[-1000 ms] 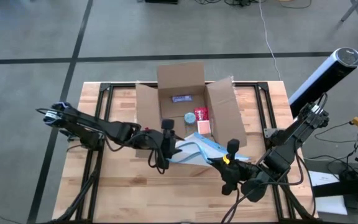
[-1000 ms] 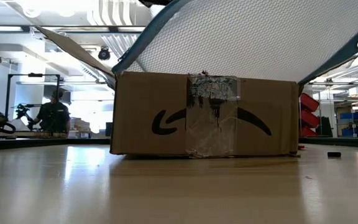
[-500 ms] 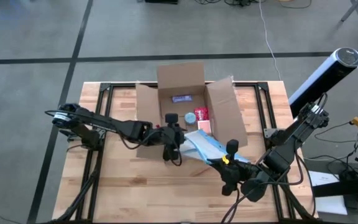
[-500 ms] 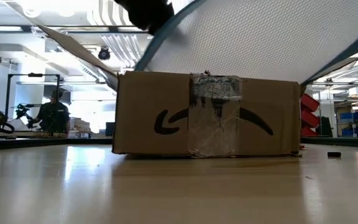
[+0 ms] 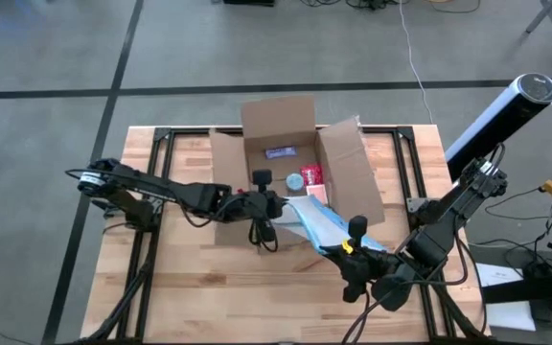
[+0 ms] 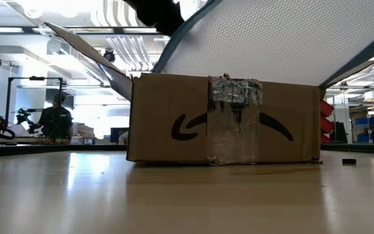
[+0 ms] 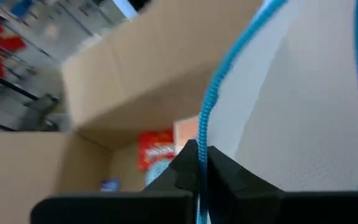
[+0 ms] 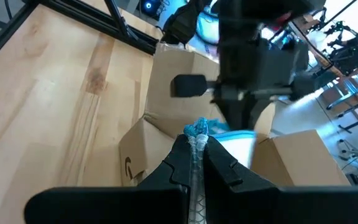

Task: Unpack boxes
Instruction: Open the transparent blue transparent zip bag

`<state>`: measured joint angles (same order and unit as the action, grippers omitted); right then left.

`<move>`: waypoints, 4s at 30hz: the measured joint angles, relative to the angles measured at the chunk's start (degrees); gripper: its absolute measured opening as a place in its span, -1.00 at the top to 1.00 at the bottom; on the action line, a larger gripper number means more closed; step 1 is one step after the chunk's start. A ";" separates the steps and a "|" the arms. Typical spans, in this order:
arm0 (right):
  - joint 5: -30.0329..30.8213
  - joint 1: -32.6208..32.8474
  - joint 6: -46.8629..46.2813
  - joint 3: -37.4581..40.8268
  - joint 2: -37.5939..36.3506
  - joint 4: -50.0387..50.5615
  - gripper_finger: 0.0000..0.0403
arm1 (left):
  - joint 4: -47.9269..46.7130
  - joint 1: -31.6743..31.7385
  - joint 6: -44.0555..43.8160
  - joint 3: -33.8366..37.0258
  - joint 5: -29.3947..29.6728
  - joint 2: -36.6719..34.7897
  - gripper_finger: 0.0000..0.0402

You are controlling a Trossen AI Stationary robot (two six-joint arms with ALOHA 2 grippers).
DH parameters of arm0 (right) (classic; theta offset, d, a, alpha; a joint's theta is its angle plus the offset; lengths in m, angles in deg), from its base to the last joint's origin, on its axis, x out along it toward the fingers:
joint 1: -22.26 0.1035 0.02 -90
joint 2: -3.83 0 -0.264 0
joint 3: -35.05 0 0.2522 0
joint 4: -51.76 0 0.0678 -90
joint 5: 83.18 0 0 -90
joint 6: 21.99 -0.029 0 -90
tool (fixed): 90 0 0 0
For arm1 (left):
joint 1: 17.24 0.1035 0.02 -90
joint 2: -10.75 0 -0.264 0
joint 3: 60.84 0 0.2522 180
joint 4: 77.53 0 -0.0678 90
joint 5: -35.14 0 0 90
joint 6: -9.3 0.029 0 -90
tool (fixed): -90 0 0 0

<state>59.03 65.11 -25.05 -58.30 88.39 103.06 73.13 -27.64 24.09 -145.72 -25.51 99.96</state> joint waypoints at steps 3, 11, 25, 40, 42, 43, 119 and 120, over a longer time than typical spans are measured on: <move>-0.03 0.00 -0.04 0.00 0.01 0.15 1.00 | -0.26 -2.05 2.42 -2.33 3.36 -1.11 1.00; -0.18 -0.75 -2.67 0.43 0.00 1.37 1.00 | -11.25 -8.89 4.37 -11.01 16.86 -2.54 1.00; 2.99 -2.73 -3.93 1.44 -0.01 1.34 0.73 | -46.44 -14.33 -15.43 -22.04 35.01 -3.28 1.00; 3.32 -3.68 -8.09 5.60 -0.01 1.31 0.42 | -65.16 -15.07 -30.60 -25.68 40.73 -8.93 1.00; 3.34 -4.26 -9.56 6.68 -0.01 1.27 0.42 | -65.30 -15.47 -30.65 -25.70 40.80 -9.62 1.00; 3.40 -4.65 -10.28 7.25 -0.01 1.21 0.43 | -65.38 -15.71 -30.79 -25.70 40.80 -9.82 1.00; -5.26 -5.38 -12.44 5.88 -11.42 4.50 0.56 | -12.94 -7.96 2.23 -18.72 11.92 2.45 1.00; -5.26 -5.81 -11.12 5.39 -11.34 3.28 0.51 | -12.91 -7.15 2.24 -18.72 11.91 2.70 1.00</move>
<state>53.78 59.30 -36.17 -52.91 77.05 106.34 60.22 -34.79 26.33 -164.44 -13.60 102.66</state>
